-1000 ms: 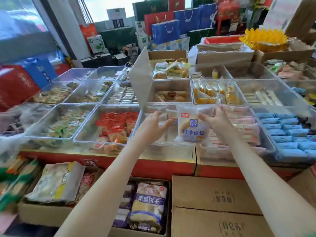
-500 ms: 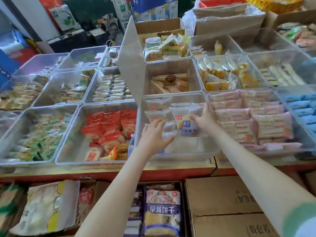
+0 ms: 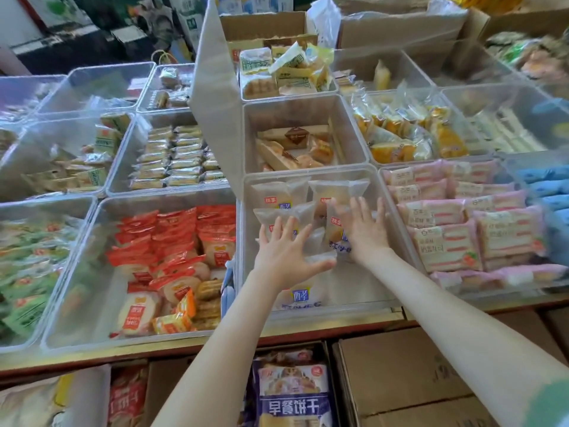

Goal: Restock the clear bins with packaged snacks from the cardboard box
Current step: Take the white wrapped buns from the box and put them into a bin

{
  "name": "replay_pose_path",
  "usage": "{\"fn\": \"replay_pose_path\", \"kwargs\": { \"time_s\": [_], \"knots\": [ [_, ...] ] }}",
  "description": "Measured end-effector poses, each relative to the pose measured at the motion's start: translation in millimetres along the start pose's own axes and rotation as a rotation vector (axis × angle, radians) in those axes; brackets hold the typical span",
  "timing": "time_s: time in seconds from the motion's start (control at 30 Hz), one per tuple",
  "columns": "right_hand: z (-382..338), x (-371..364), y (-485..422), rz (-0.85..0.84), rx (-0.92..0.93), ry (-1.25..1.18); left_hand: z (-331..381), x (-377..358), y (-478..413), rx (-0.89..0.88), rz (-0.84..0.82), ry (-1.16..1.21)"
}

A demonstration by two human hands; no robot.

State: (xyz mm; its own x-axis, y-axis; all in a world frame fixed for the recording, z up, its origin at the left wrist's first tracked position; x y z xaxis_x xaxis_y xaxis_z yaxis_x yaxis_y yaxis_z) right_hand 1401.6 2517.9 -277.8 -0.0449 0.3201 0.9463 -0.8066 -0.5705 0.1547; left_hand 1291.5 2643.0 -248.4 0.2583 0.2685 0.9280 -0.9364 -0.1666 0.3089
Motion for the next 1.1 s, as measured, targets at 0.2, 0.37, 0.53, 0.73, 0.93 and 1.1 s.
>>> {"fn": "replay_pose_path", "kwargs": {
  "time_s": [0.2, 0.37, 0.53, 0.73, 0.93, 1.1],
  "knots": [
    [-5, 3, -8, 0.226, 0.197, 0.147, -4, 8, 5, -0.041, 0.126, 0.098],
    [-10, 12, 21, 0.317, 0.224, 0.134, 22, 32, 25, -0.103, 0.307, -0.015],
    [48, 65, 101, 0.563, 0.162, -0.15, 108, 55, 61, -0.271, 0.536, 0.219],
    [203, 84, 249, 0.582, -0.065, -0.27, 284, 40, 97, -0.398, 0.437, 0.267],
    [361, 56, 421, 0.487, -0.302, -0.476, 491, 20, 170, -0.496, 0.456, 0.29],
    [485, 10, 564, 0.421, -0.485, -0.454, 674, -16, 228, -0.621, 0.378, 0.258]
  ]
}}
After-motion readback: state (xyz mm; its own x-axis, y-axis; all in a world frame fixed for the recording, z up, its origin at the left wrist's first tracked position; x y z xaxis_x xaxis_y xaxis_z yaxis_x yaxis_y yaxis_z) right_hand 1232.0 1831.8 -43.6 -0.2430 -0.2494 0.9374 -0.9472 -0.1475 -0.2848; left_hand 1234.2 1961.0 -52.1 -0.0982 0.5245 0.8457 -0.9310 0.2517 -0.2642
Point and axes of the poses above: each hand's wrist, its own y-axis away from the middle knuckle, its own x-axis out of the back of the hand, z = x × y, the point moved 7 cm from there along -y, towards the middle knuckle, and after that the axes turned 3 degrees about x, right-handed, at the moved point
